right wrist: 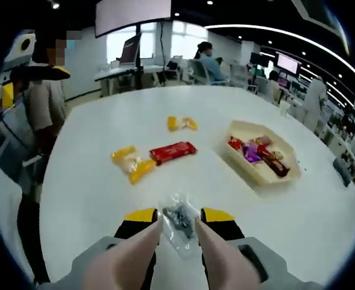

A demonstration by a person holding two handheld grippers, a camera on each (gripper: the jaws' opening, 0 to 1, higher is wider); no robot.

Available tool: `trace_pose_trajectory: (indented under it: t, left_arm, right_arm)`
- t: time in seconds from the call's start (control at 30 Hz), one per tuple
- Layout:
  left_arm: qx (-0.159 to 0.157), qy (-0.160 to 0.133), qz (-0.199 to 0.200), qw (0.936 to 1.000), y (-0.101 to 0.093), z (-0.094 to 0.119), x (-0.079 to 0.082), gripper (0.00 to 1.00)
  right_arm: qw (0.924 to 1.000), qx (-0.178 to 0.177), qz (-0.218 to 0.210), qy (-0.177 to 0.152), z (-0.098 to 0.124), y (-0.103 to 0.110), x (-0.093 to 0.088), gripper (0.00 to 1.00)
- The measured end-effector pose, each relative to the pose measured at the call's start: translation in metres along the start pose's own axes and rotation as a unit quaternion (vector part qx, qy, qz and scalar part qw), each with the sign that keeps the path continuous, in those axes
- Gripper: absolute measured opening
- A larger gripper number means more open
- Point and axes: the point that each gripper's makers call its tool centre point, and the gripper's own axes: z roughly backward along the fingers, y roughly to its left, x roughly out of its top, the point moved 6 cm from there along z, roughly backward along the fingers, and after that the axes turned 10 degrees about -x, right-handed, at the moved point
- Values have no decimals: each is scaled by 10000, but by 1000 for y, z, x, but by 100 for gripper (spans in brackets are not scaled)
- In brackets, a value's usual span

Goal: Place the target food into the container with the food tongs after gripping and lifting it, then release it inside without dropping or visibly crushing the food.

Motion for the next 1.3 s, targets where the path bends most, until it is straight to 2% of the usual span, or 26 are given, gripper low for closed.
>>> trace_pose_trajectory:
  t: [0.03,0.17,0.2,0.37,0.4,0.47,0.6,0.63,0.67,0.77,0.8,0.93,1.17,1.3]
  left_arm:
    - [4,7,0,10000,0,0,0,84]
    - [9,2,18,10000,1,-1,-1,84]
    - [12,13,24,10000,1,-1,-1,84]
    - [33,19,43,10000,3,-1,-1,84]
    - [46,21,49,10000,4,-1,-1,84]
    - [67,26,61,10000,6,0,-2,84]
    - [80,49,76,9999,8,-1,-2,83]
    - [90,59,78,9999,9,-1,-1,83]
    - [92,53,81,9999,9,-1,-1,83]
    - [112,40,99,9999,12,-2,0,83]
    - [114,51,111,9999,13,-2,0,83]
    - [116,39,106,9999,14,-3,1,83]
    - [165,34,121,9998,18,-1,2,83]
    - [177,33,132,9998,18,-1,2,83]
  right_arm:
    - [9999,-23,163,-14,0,0,0,28]
    - [9996,82,275,-36,-5,1,-5,28]
    - [9988,80,479,-47,-6,2,-6,27]
    - [9974,139,704,-37,-12,2,-7,28]
    - [9947,151,1016,-59,-15,2,-8,28]
    - [9926,157,1195,-170,-18,2,-6,28]
    - [9891,186,1455,-165,-21,1,-3,28]
    - [9861,120,1646,-182,-21,-1,0,27]
    - [9852,154,1676,-335,-19,0,4,27]
    - [9844,236,1710,-332,-18,1,4,28]
    - [9813,284,1867,-370,-18,2,4,28]
    - [9775,289,2075,-263,-23,1,-2,28]
    - [9802,263,1943,-275,-28,-5,1,28]
    - [9897,268,1393,-189,-29,-11,-2,28]
